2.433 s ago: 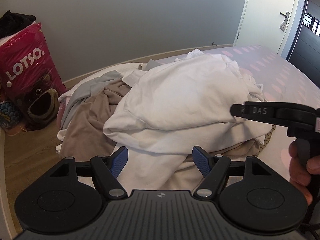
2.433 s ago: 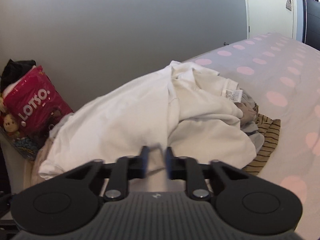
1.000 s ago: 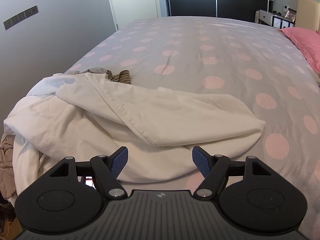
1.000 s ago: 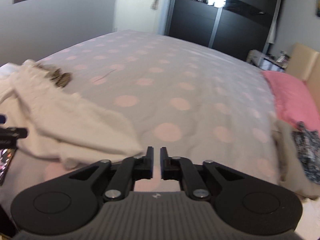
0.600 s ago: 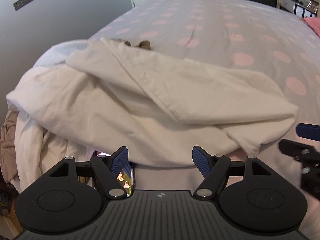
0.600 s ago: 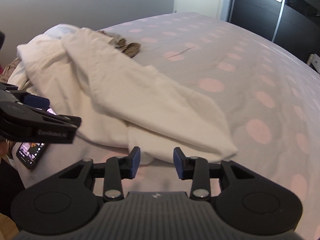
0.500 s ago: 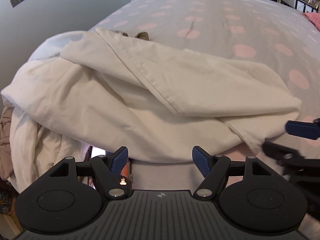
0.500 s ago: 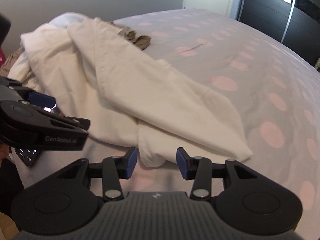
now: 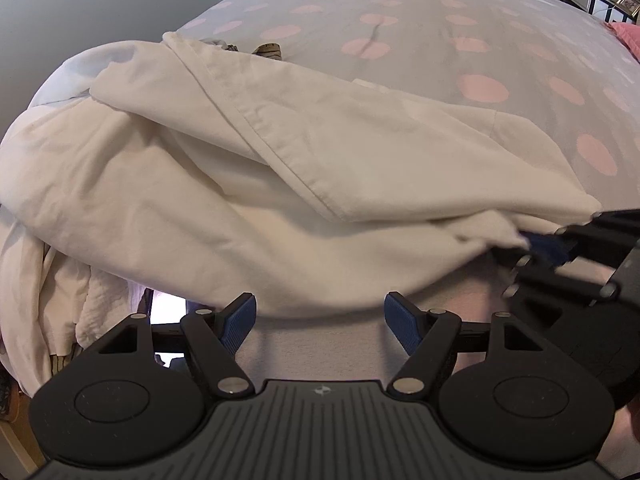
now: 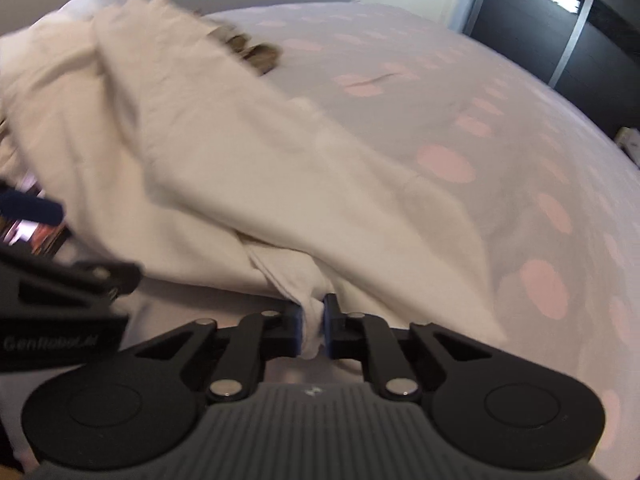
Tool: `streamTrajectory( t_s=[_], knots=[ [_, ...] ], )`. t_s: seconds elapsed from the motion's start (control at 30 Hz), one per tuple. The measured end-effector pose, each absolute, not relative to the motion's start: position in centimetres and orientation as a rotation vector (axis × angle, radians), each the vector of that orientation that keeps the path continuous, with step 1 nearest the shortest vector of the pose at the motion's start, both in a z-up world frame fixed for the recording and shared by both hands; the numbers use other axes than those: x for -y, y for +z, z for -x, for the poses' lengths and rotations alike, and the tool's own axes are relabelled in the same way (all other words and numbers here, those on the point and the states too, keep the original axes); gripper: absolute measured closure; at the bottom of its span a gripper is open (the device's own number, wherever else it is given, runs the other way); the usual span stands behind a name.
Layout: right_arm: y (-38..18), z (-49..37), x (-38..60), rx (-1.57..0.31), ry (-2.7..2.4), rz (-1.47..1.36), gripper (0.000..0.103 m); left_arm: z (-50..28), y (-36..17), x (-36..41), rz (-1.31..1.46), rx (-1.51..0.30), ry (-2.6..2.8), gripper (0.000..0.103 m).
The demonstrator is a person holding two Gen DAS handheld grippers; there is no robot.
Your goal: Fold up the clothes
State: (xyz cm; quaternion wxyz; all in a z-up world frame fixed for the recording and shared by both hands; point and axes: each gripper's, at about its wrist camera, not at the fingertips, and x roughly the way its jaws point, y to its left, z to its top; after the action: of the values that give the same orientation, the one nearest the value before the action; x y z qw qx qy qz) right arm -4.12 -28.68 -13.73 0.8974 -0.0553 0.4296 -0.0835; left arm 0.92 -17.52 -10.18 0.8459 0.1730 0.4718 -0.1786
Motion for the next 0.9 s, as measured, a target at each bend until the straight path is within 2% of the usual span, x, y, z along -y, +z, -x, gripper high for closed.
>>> streamTrajectory(
  t_s=[0.2, 0.43, 0.7, 0.9],
  knots=[
    [-7.8, 7.3, 34.2, -0.768, -0.455, 0.084, 0.097, 0.6, -8.6, 17.4, -0.359, -0.95, -0.408, 0.033],
    [-2.2, 16.0, 43.6, -0.733, -0.839, 0.073, 0.097, 3.9, -7.0, 18.6, -0.391, -0.888, -0.523, 0.033],
    [-3.4, 28.4, 53.2, -0.846, -1.3, -0.04, 0.097, 6.7, -7.7, 21.1, -0.468, -0.875, -0.621, 0.033],
    [-6.3, 30.8, 54.4, -0.964, -1.251, -0.166, 0.095, 7.7, -9.0, 22.5, -0.515, -0.889, -0.682, 0.033]
  ],
)
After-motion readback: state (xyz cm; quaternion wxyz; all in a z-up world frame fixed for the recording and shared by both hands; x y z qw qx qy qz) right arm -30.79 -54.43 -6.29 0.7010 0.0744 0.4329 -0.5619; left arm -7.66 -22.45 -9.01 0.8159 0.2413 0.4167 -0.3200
